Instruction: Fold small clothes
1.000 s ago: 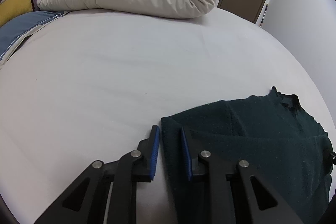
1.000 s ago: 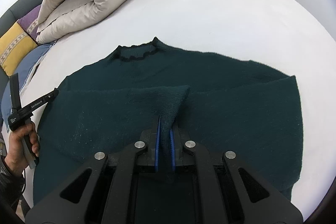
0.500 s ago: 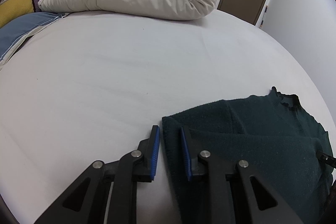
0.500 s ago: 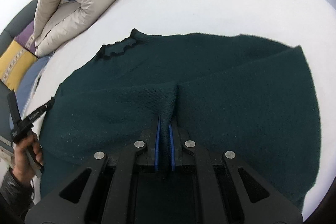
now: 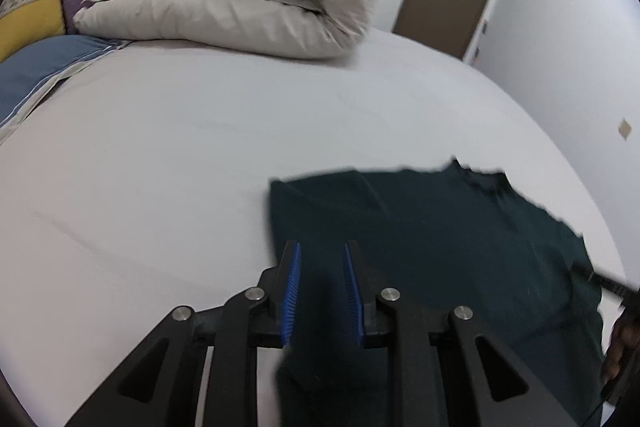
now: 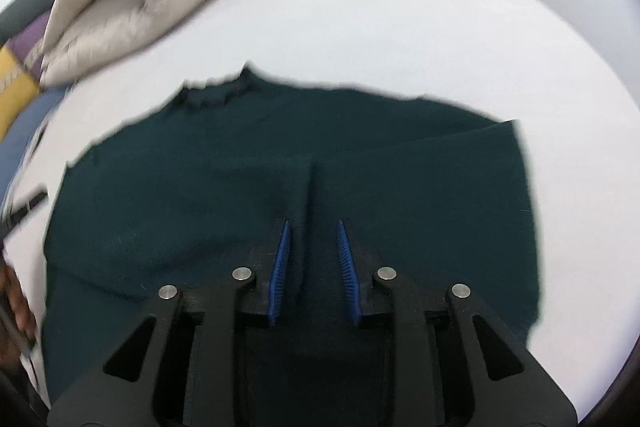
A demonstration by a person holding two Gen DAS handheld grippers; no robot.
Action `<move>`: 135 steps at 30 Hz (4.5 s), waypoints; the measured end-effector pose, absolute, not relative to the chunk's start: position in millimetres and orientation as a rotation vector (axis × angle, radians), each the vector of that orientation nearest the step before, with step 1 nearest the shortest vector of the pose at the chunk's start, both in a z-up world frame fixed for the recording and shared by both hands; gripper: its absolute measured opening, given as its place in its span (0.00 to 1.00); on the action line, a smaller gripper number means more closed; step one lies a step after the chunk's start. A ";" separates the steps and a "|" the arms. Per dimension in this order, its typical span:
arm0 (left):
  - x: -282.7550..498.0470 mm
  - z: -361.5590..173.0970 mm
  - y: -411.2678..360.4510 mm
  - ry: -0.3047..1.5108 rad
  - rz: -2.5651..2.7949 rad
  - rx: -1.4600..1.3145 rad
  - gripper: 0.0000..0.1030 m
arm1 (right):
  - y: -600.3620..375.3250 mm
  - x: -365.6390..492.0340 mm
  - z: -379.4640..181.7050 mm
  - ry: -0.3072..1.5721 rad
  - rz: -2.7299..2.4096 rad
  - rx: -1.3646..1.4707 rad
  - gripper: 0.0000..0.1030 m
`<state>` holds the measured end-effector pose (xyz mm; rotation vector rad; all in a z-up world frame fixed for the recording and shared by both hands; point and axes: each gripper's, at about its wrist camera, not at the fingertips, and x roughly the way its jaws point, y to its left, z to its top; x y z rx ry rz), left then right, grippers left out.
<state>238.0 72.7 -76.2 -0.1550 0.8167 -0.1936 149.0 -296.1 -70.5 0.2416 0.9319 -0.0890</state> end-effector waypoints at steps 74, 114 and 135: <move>-45.3 -145.6 165.5 1.244 -0.514 -0.732 0.23 | -438.9 -290.2 -92.3 1.022 0.042 0.815 0.51; -34.5 -75.8 180.0 1.016 -0.656 -0.901 0.06 | -408.2 -211.0 -31.6 0.904 0.207 0.854 0.06; 82.4 -50.9 174.3 0.902 -0.679 -1.054 0.06 | -427.6 -30.9 28.1 0.772 0.181 0.821 0.06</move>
